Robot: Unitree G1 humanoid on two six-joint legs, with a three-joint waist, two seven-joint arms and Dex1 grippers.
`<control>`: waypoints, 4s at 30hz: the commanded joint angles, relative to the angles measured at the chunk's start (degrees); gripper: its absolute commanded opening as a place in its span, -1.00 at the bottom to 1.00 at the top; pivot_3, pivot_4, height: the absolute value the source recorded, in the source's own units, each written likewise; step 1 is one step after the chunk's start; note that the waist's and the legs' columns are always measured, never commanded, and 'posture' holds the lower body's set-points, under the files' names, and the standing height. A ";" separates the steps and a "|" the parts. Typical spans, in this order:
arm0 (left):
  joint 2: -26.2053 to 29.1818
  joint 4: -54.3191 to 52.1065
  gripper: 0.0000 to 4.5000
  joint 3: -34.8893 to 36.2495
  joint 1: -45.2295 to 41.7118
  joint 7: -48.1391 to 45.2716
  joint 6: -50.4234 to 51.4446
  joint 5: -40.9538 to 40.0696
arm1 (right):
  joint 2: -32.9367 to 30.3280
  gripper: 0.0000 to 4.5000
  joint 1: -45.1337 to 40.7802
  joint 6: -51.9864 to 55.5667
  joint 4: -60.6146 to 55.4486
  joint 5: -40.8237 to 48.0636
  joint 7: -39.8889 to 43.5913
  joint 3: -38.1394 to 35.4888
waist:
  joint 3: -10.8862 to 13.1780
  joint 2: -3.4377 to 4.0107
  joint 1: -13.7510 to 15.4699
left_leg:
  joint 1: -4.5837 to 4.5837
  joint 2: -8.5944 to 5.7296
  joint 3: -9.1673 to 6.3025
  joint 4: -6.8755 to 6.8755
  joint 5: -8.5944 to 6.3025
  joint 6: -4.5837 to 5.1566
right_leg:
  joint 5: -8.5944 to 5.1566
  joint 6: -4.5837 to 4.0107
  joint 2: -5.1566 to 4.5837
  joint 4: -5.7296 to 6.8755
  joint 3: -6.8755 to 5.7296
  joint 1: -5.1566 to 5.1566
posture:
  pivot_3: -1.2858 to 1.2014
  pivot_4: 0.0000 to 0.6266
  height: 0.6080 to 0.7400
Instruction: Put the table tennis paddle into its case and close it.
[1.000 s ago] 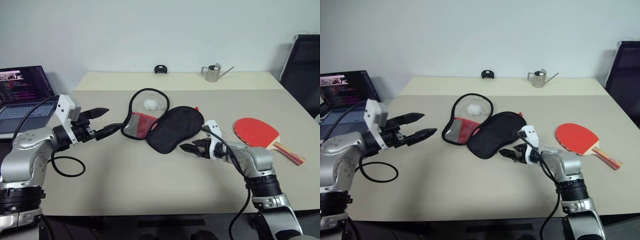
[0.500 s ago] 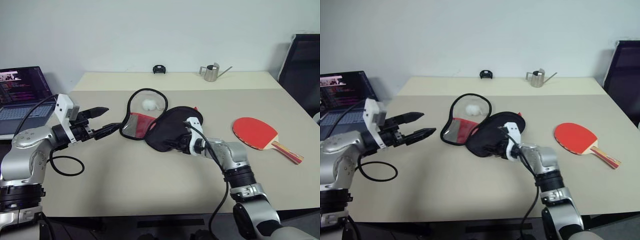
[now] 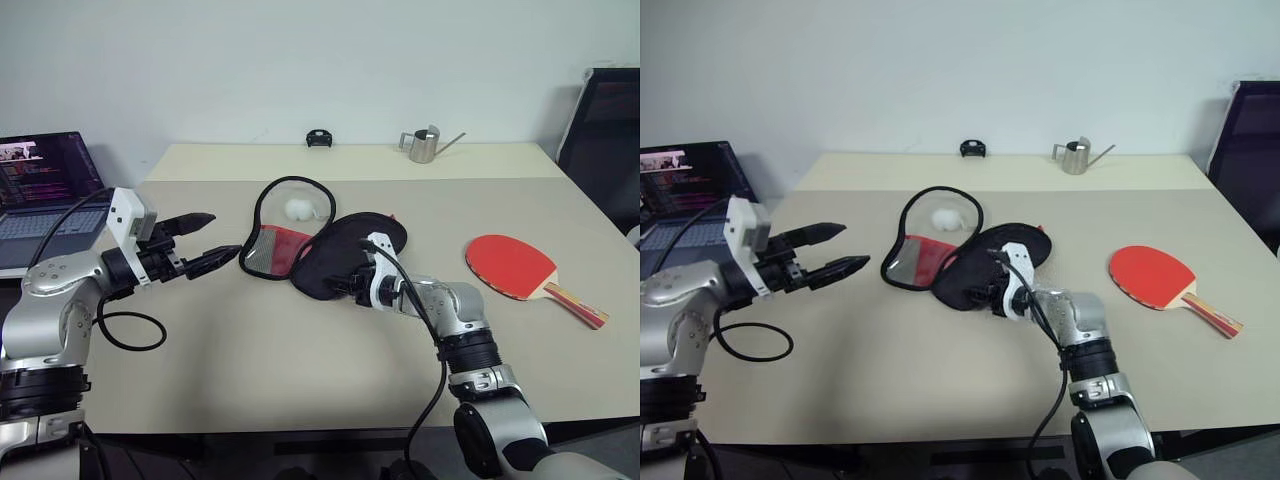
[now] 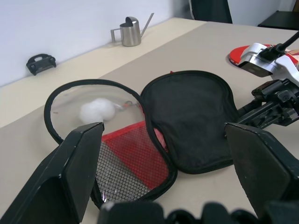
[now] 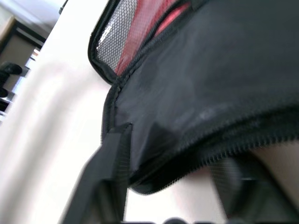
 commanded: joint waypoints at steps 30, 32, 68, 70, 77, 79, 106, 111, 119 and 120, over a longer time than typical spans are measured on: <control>-2.69 -9.94 1.00 -10.81 -5.45 -3.31 4.24 -0.78 | -28.94 -0.98 -0.01 14.24 -6.38 3.92 15.94 9.85 | 0.01 -0.03 0.51 | -0.26 -0.04 0.00 0.07 -0.08 0.16 | 0.00 0.00 -0.01 -0.05 -0.02 -0.09 | 0.03 -0.52 1.00; -3.20 -9.95 1.00 -11.72 -6.53 -3.72 4.54 -0.92 | -31.33 -0.98 -1.41 12.02 -4.23 2.54 18.68 12.36 | 0.01 -0.03 0.51 | -0.27 -0.04 0.00 0.07 -0.08 0.16 | 0.00 0.00 0.00 -0.05 -0.03 -0.10 | 0.03 -0.52 1.00; -7.34 -10.98 1.00 -15.44 -8.79 -4.87 5.29 -0.41 | -31.44 -0.98 -23.49 -30.12 39.89 -26.73 39.10 26.34 | 0.04 -0.07 0.48 | -0.45 -0.04 -0.02 0.18 0.06 -0.08 | 0.00 0.00 -0.01 -0.04 -0.08 -0.23 | 0.03 -0.52 1.00; -7.43 -10.88 1.00 -15.62 -8.92 -4.80 5.22 -0.39 | -30.99 -0.98 -24.01 -31.62 41.27 -27.43 38.64 25.80 | 0.04 -0.07 0.47 | -0.45 -0.04 -0.02 0.18 0.06 -0.08 | 0.00 0.00 -0.01 -0.04 -0.08 -0.23 | 0.03 -0.52 1.00; -7.94 -10.23 1.00 -15.94 -9.47 -4.85 4.97 -0.16 | -31.56 -0.27 -25.08 -38.06 45.28 -31.08 34.45 24.21 | 0.04 -0.07 0.42 | -0.52 -0.04 -0.01 0.18 0.07 -0.09 | 0.00 0.00 -0.02 -0.03 -0.07 -0.32 | 0.03 -0.52 1.00; -8.06 -10.15 1.00 -15.95 -9.55 -4.90 4.96 -0.12 | -31.71 0.02 -25.19 -39.61 45.89 -32.10 33.93 24.04 | 0.04 -0.07 0.39 | -0.60 -0.04 0.00 0.18 0.07 -0.10 | 0.00 0.00 -0.02 -0.01 -0.06 -0.42 | 0.03 -0.52 1.00; -11.28 -12.91 1.00 -14.43 -11.02 -3.58 8.45 -5.16 | -48.08 0.99 1.01 -24.69 6.58 -17.19 37.75 0.17 | 0.03 -0.07 0.69 | -0.89 -0.03 0.06 0.22 0.08 -0.10 | 0.00 0.00 -0.01 0.04 -0.01 -0.68 | 0.03 -0.52 1.00; -12.10 -13.88 1.00 -15.50 -12.80 -3.56 8.89 -5.68 | -52.73 0.99 8.81 -23.03 2.21 -14.82 37.93 -4.23 | 0.03 -0.07 0.64 | -0.85 -0.03 0.11 0.24 0.08 -0.09 | 0.01 0.01 -0.01 0.10 0.05 -0.66 | 0.03 -0.52 1.00; -15.78 -15.14 1.00 -21.56 -16.99 -4.45 9.00 -4.45 | -57.57 0.99 10.54 -28.88 15.78 -16.12 37.89 -6.06 | 0.03 -0.07 0.49 | -0.76 -0.05 0.20 0.31 0.10 -0.05 | 0.02 0.04 0.01 0.27 0.16 -0.61 | 0.03 -0.52 1.00; -16.03 -14.95 1.00 -22.10 -17.32 -4.67 8.80 -4.26 | -58.09 0.99 10.17 -30.33 17.86 -16.63 38.25 -5.57 | 0.03 -0.07 0.49 | -0.73 -0.04 0.23 0.31 0.10 -0.05 | 0.02 0.04 0.03 0.29 0.18 -0.61 | 0.03 -0.52 1.00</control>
